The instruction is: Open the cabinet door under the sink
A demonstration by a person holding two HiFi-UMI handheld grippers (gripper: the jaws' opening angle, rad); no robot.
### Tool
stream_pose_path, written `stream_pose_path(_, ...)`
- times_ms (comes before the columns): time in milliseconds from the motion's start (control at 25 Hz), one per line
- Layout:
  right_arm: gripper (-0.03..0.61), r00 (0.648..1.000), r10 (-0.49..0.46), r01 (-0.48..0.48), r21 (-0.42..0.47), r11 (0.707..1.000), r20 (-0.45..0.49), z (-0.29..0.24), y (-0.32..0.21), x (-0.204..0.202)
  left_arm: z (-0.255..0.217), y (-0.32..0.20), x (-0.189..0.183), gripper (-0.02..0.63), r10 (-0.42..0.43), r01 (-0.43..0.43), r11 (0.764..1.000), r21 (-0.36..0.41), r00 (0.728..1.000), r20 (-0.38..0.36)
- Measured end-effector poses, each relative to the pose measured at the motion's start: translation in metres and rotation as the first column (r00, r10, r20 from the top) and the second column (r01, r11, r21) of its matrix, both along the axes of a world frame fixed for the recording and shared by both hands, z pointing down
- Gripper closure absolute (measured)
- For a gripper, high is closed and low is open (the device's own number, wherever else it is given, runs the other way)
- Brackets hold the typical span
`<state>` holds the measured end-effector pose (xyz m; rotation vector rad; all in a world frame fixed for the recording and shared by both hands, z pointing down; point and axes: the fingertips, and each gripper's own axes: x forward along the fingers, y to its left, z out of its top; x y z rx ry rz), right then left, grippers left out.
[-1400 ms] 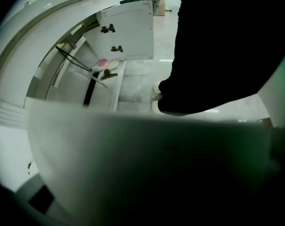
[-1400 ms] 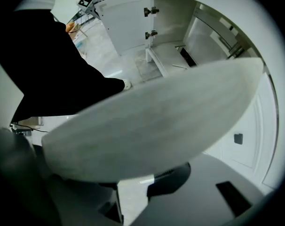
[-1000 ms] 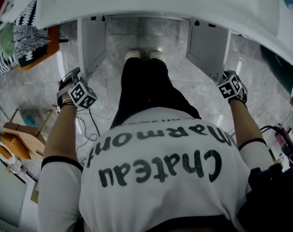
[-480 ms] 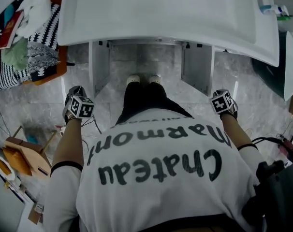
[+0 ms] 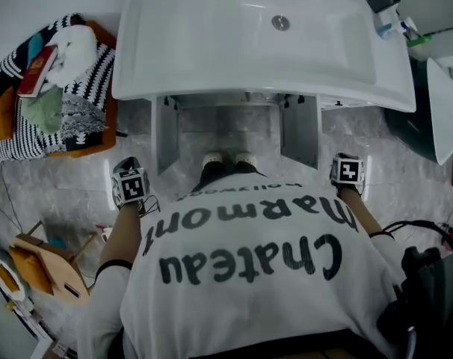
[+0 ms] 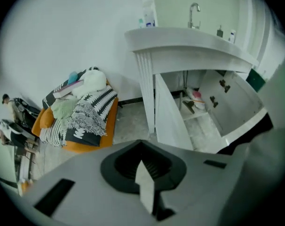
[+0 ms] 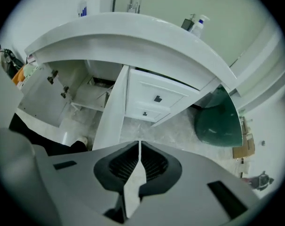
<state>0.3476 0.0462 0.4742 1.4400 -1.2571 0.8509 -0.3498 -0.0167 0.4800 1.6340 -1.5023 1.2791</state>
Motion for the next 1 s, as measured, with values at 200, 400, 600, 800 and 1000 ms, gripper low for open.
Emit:
stream_pose_path(200, 0.563, 0.996, 0.091, -0.093, 0.165, 0.982, 0.025, -0.020, -0.016, 0.011, -0.028, -0.015, 0.002, 0.606, -0.128, 0.149, 0.977, 0.150, 0.982, -0.138)
stream_pose_path(400, 0.565, 0.988, 0.113, -0.142, 0.343, 0.929, 0.103, -0.052, -0.042, 0.003, -0.067, -0.038, 0.021, 0.606, -0.158, 0.247, 0.932, 0.266, 0.935, -0.316)
stream_pose_path(600, 0.565, 0.949, 0.145, -0.272, 0.497, 0.824, 0.279, -0.093, -0.092, -0.014, -0.099, -0.070, 0.042, 0.606, -0.141, 0.305, 0.900, 0.311, 0.881, -0.452)
stream_pose_path(800, 0.565, 0.921, 0.086, -0.321, 0.614, 0.721, 0.381, -0.146, -0.133, -0.027, -0.140, -0.100, 0.052, 0.606, -0.117, 0.371, 0.850, 0.373, 0.824, -0.554)
stream_pose_path(1000, 0.565, 0.901, -0.037, -0.311, 0.702, 0.641, 0.433, -0.196, -0.165, -0.051, -0.184, -0.124, 0.075, 0.606, -0.015, 0.328, 0.828, 0.455, 0.823, -0.567)
